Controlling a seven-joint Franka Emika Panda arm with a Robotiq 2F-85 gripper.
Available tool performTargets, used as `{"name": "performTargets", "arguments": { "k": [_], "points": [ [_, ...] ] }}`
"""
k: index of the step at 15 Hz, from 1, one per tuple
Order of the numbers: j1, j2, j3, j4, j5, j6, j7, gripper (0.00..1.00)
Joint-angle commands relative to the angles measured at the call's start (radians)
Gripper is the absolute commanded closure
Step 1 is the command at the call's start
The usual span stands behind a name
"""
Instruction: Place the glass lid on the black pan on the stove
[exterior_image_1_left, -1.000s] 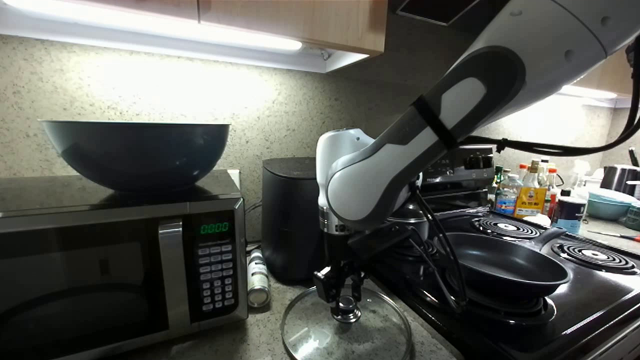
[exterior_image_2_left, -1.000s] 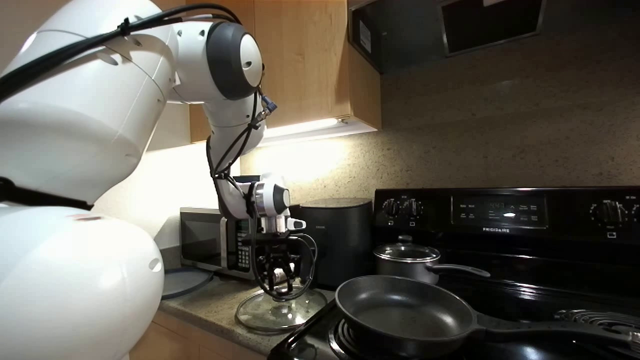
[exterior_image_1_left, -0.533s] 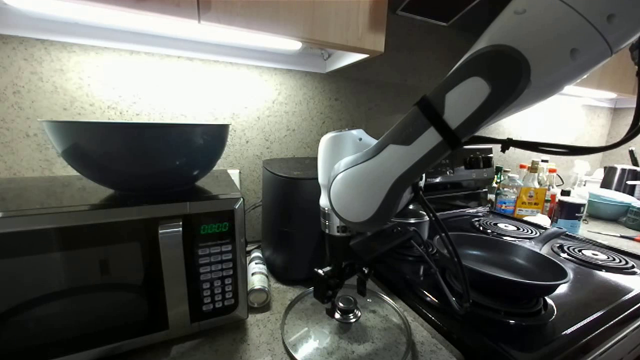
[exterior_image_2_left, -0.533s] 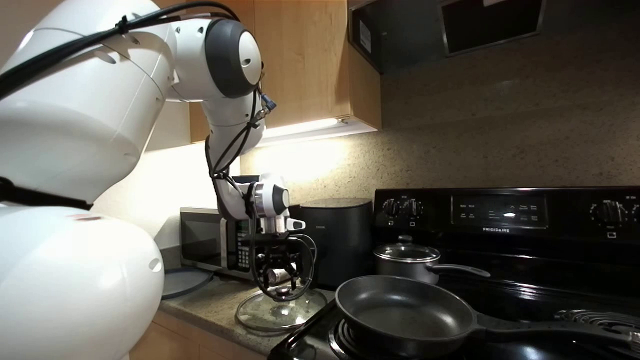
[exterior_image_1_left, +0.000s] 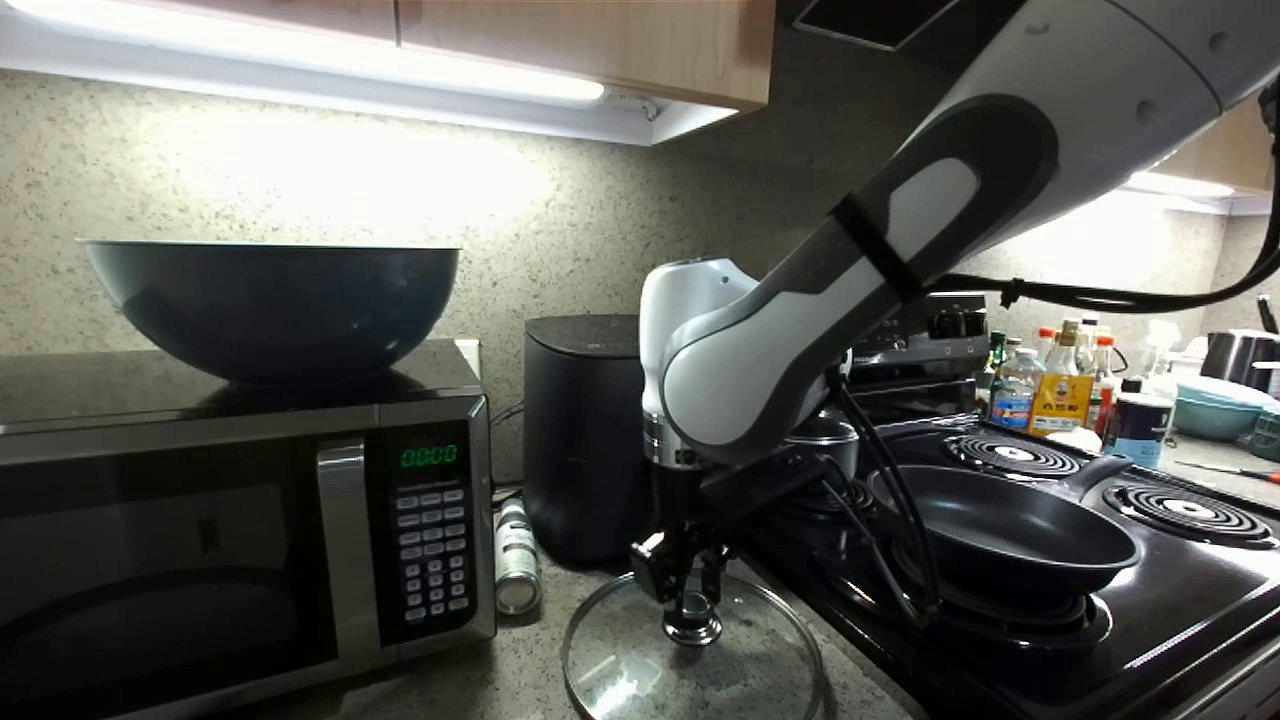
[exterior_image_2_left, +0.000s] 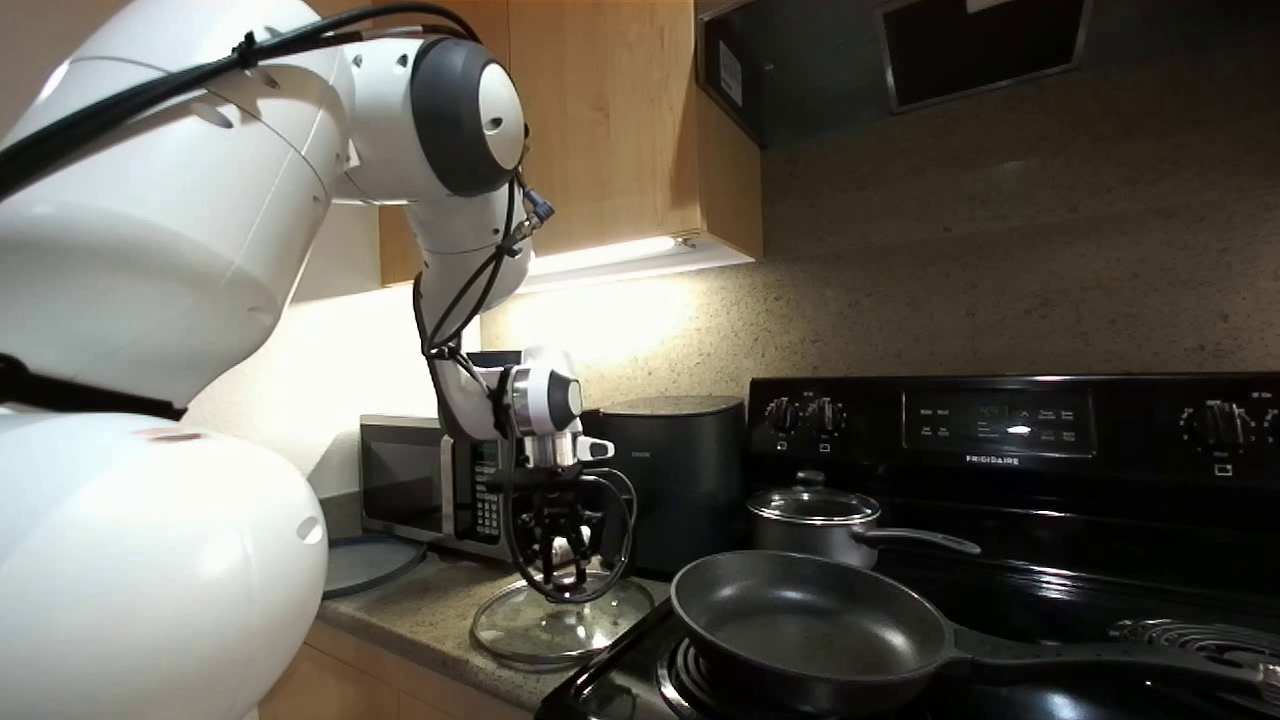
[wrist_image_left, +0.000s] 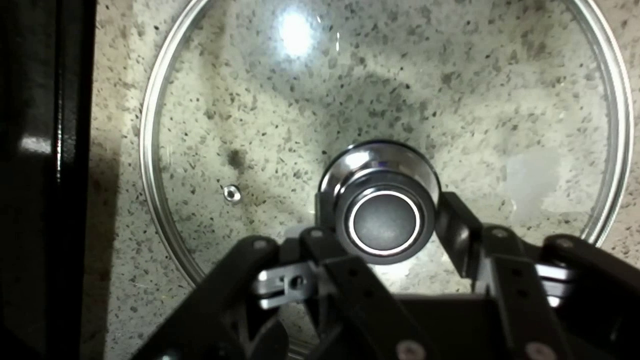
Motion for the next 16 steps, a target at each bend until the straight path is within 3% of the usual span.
{"name": "performTargets", "arguments": {
  "k": [1, 8, 16],
  "points": [
    [-0.011, -0.007, 0.004, -0.022, 0.018, 0.018, -0.011, 0.75],
    [-0.012, -0.007, 0.005, -0.013, 0.026, -0.007, -0.006, 0.76],
    [-0.001, -0.098, 0.000, -0.053, 0.023, -0.010, 0.047, 0.76]
  ]
}}
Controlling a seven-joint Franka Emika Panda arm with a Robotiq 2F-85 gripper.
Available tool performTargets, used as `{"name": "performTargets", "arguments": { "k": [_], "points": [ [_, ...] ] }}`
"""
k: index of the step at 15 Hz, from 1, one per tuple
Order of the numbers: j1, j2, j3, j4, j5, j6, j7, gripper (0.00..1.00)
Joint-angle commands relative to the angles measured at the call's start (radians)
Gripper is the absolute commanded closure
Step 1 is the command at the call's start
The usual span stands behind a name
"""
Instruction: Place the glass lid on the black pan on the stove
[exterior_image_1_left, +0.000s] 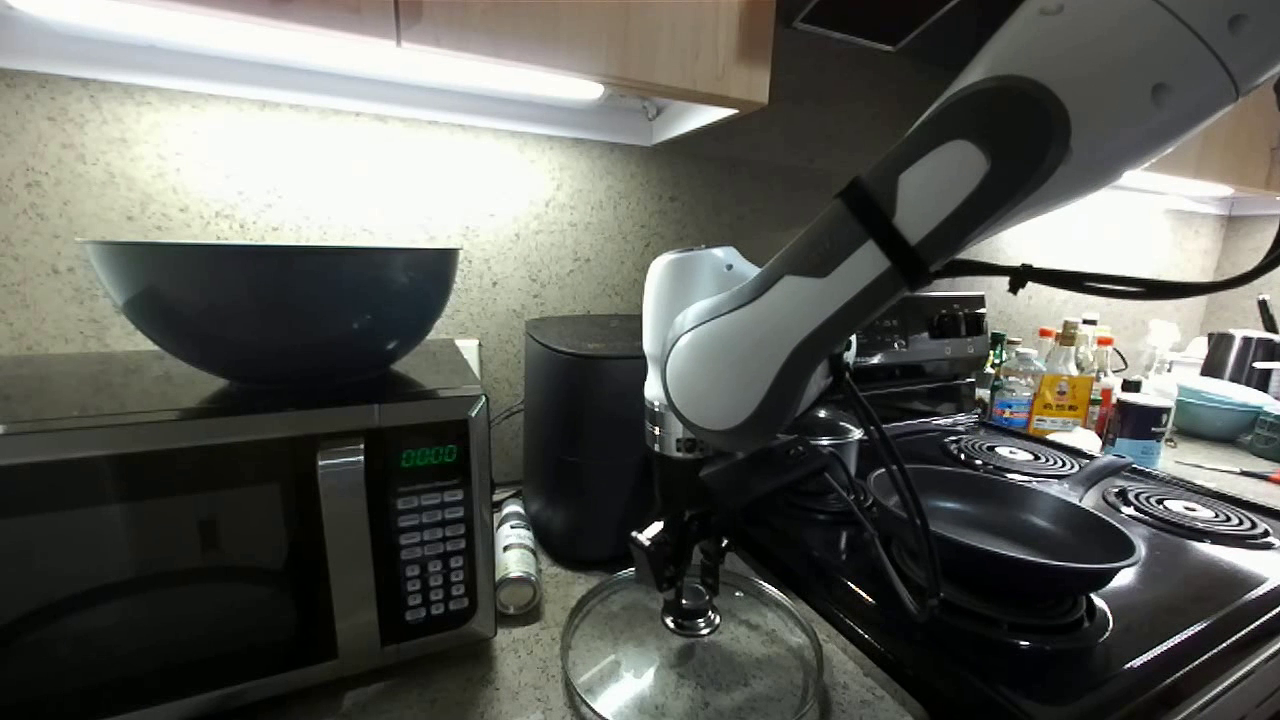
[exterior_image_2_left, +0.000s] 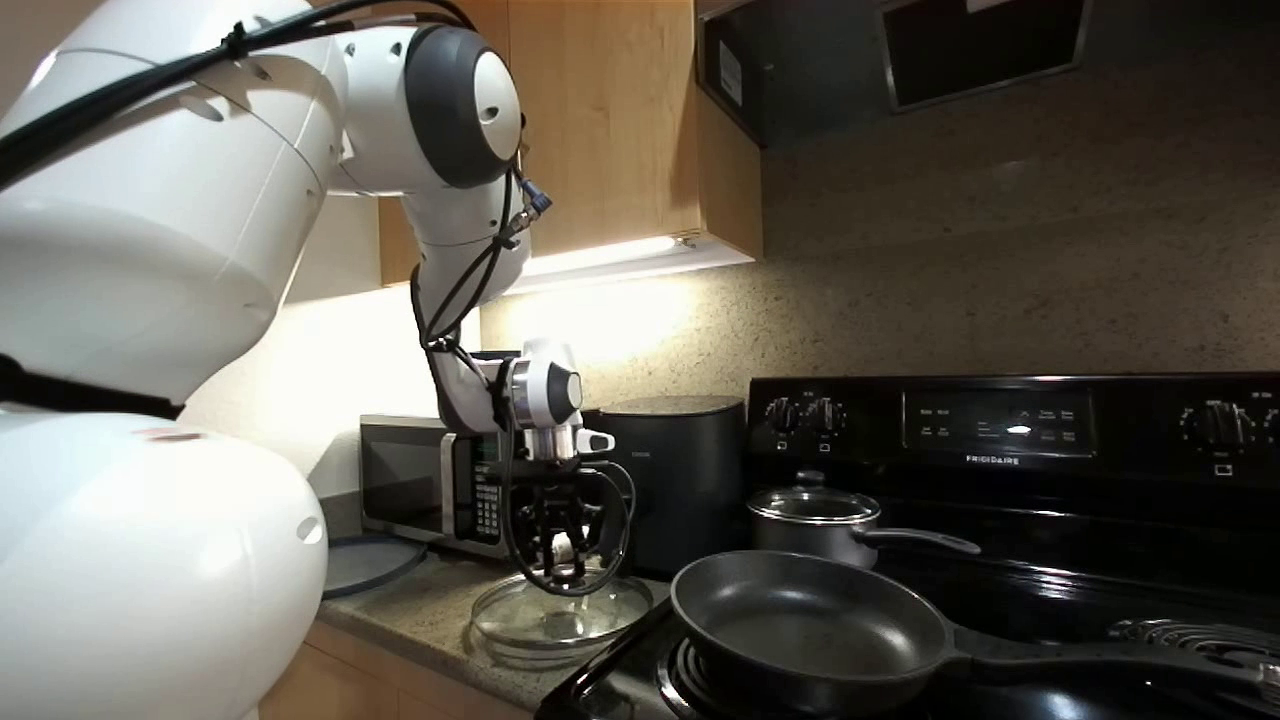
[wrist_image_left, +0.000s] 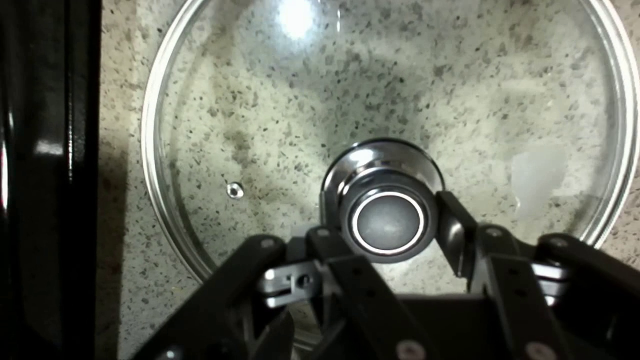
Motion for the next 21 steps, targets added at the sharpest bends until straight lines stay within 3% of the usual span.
{"name": "performTargets", "arguments": {
  "k": [1, 11, 17, 20, 21],
  "points": [
    [-0.002, -0.068, 0.003, -0.041, 0.016, -0.011, 0.027, 0.76],
    [0.001, -0.020, -0.002, -0.027, 0.026, -0.026, 0.042, 0.76],
    [0.036, -0.164, -0.017, -0.090, -0.008, -0.029, 0.187, 0.76],
    [0.024, -0.241, 0.004, -0.110, 0.019, -0.058, 0.194, 0.76],
    [0.019, -0.133, 0.007, -0.054, 0.006, -0.033, 0.174, 0.76]
  ]
}}
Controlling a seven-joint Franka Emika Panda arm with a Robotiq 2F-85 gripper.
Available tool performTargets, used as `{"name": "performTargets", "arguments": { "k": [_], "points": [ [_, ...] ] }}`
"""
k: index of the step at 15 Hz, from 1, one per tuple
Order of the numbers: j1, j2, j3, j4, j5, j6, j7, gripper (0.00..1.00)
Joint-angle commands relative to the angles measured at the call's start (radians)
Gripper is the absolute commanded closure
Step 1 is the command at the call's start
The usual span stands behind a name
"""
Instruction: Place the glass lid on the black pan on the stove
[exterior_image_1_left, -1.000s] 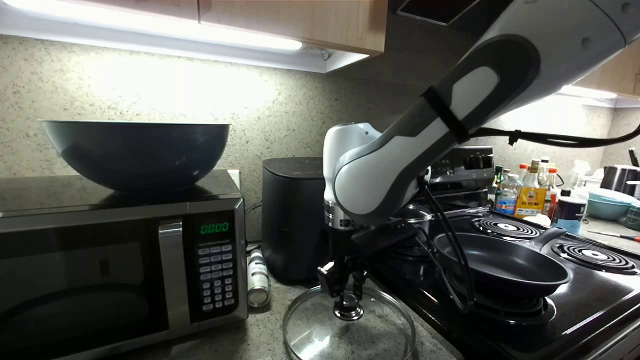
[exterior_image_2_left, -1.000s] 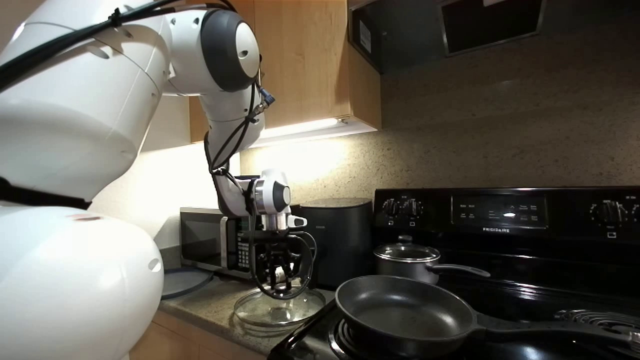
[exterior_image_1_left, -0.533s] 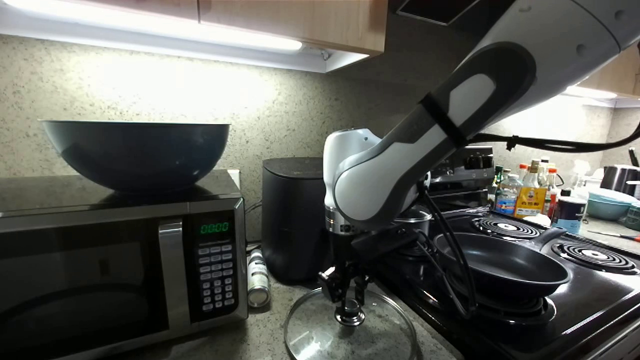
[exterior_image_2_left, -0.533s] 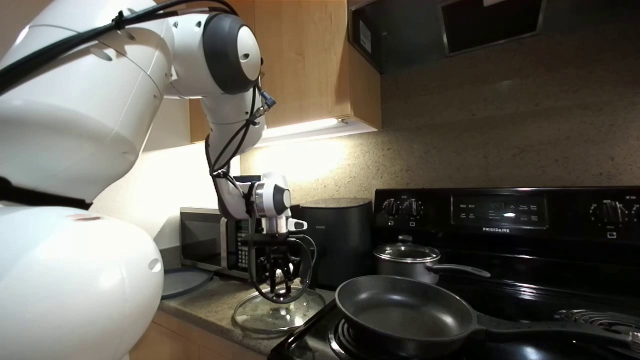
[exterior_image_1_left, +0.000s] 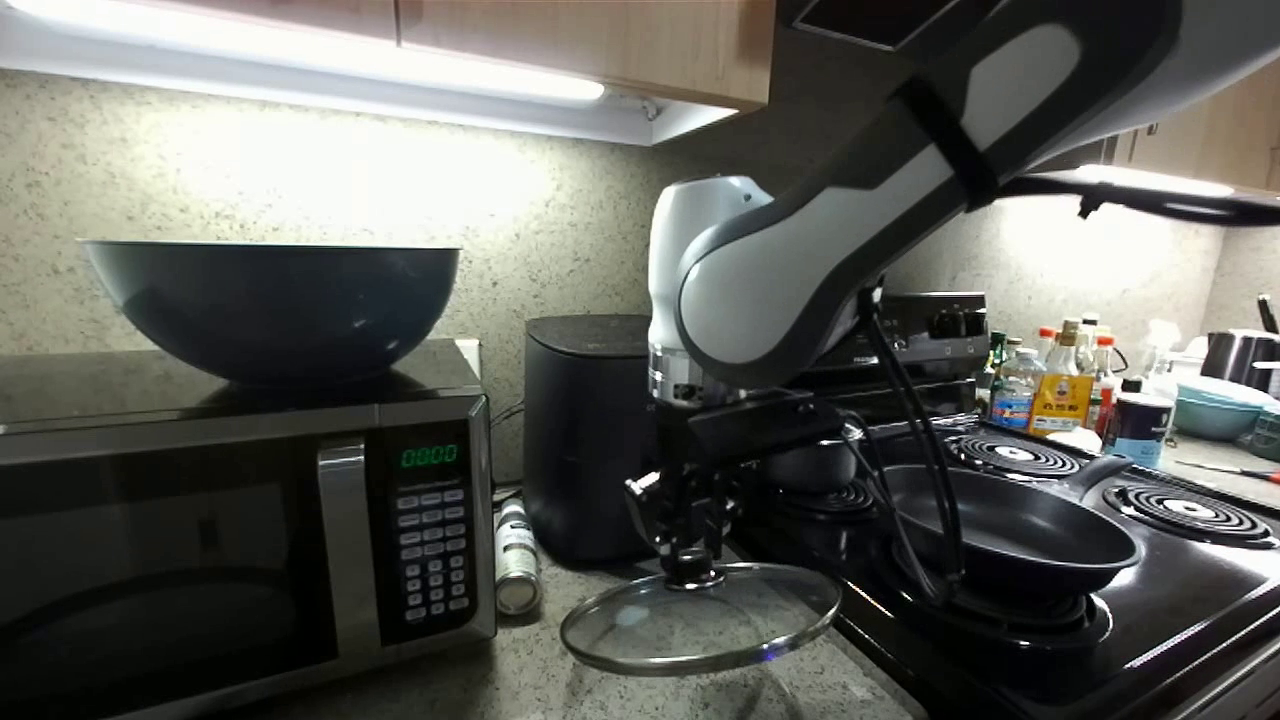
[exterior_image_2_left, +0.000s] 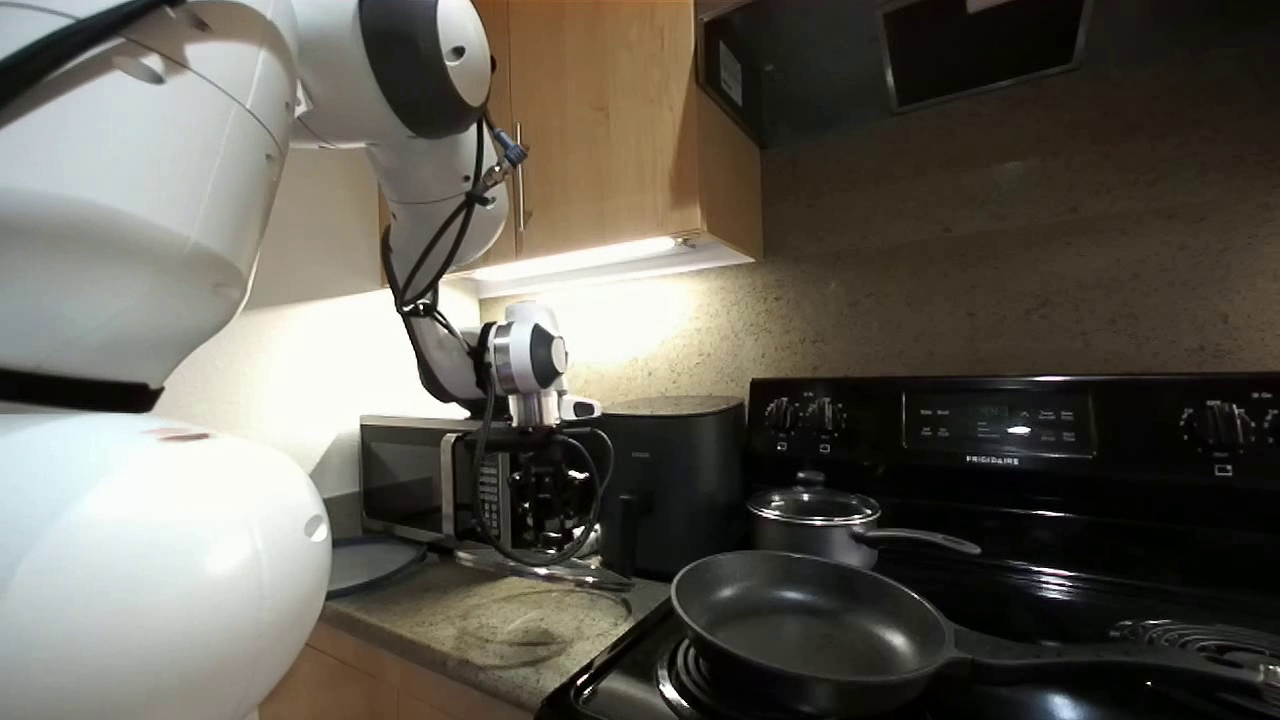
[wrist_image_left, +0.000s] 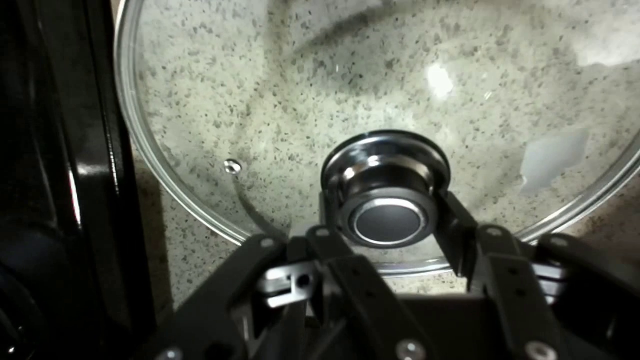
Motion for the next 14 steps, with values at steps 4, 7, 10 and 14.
{"name": "performTargets", "arguments": {
  "k": [4, 7, 10, 14],
  "points": [
    [-0.008, 0.003, 0.012, -0.005, -0.002, -0.012, 0.002, 0.51],
    [0.002, 0.000, -0.005, -0.016, -0.029, -0.020, 0.042, 0.76],
    [0.009, -0.093, -0.037, -0.075, -0.089, -0.022, 0.141, 0.76],
    [-0.011, -0.241, -0.053, -0.173, -0.167, 0.000, 0.308, 0.76]
  ]
}}
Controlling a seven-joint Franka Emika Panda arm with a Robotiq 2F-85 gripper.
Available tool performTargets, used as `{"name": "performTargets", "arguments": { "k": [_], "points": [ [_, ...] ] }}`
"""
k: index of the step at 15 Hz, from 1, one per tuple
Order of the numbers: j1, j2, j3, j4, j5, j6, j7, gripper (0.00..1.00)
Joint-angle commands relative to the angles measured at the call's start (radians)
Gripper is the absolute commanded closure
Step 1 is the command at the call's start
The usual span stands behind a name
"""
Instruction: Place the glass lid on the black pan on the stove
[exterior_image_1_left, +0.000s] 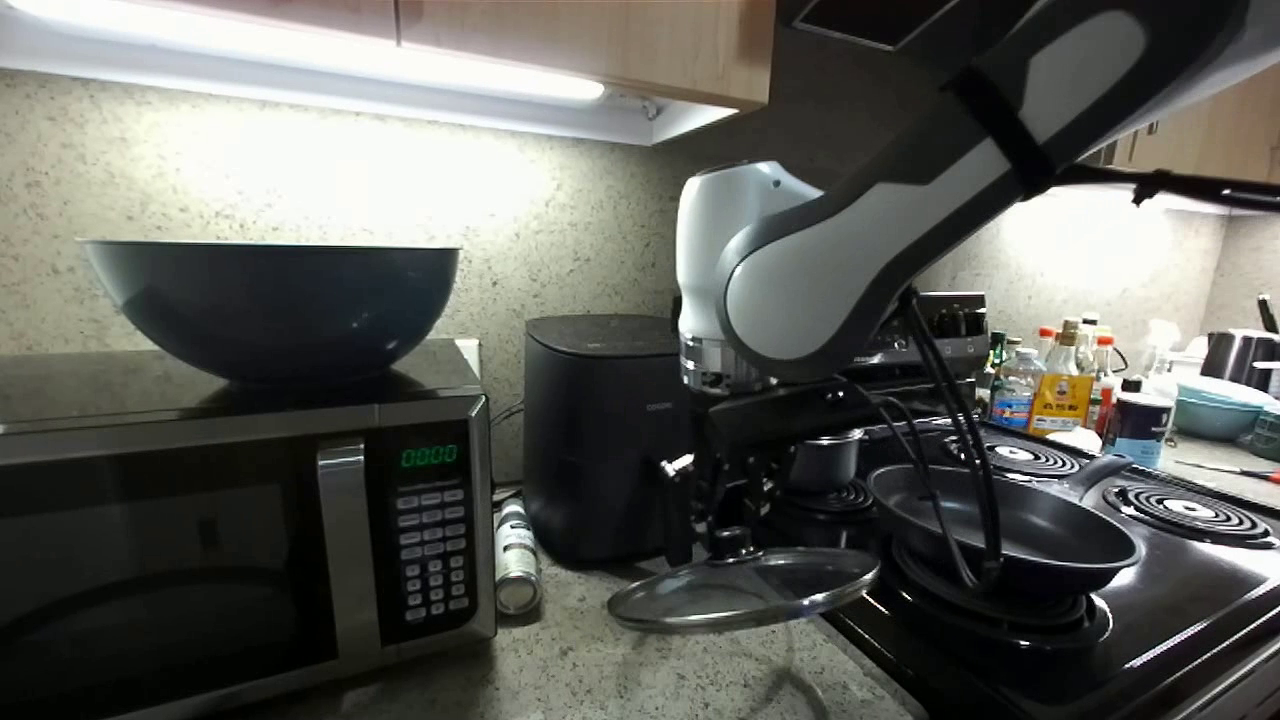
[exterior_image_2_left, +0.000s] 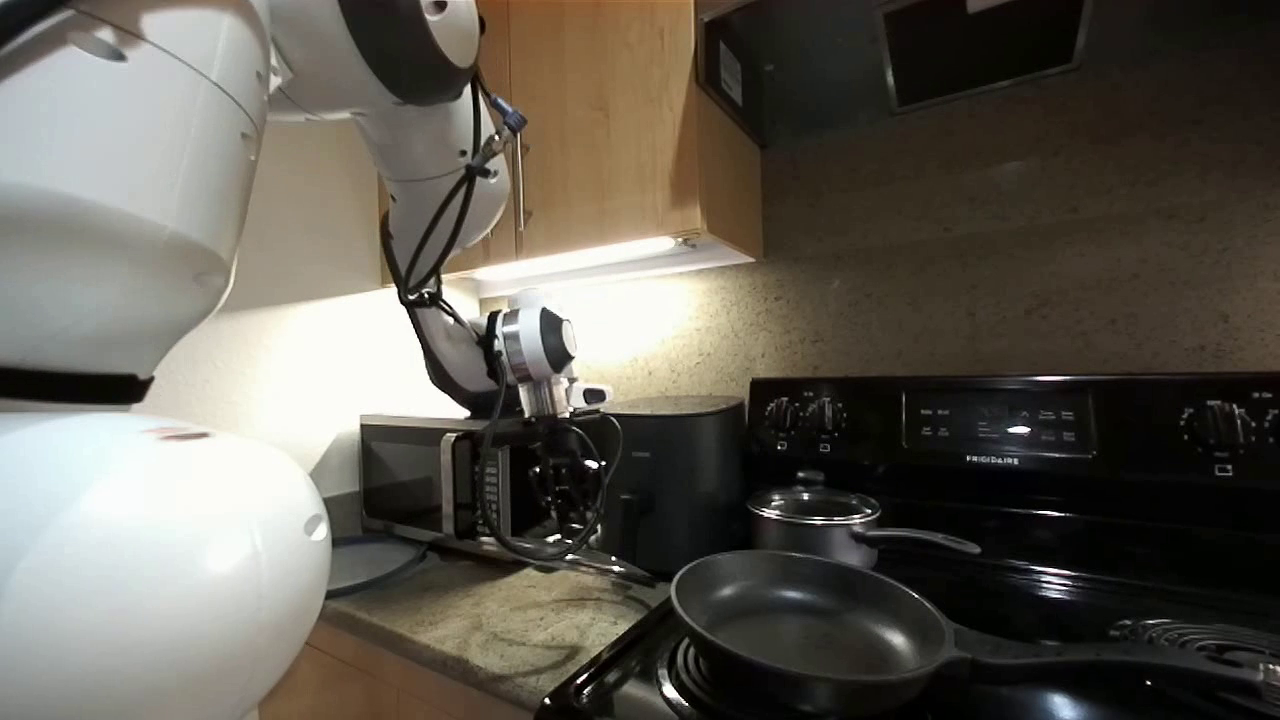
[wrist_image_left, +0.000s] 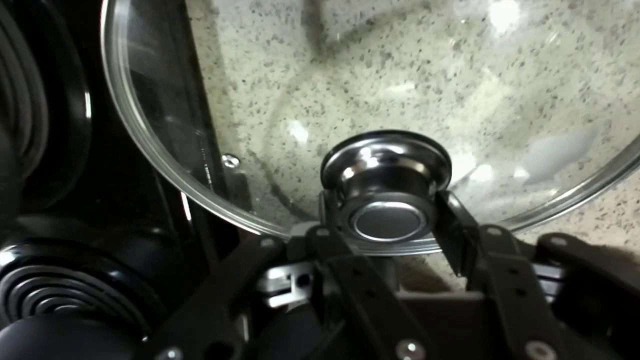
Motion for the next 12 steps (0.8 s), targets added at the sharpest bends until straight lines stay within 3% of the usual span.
{"name": "performTargets", "arguments": {
  "k": [1, 10, 12],
  "points": [
    [-0.019, -0.212, -0.004, -0.138, -0.083, 0.006, 0.164, 0.76],
    [-0.180, -0.466, 0.080, -0.301, -0.213, -0.054, 0.491, 0.76],
    [-0.201, -0.461, 0.093, -0.315, -0.199, -0.066, 0.489, 0.76]
  ]
}}
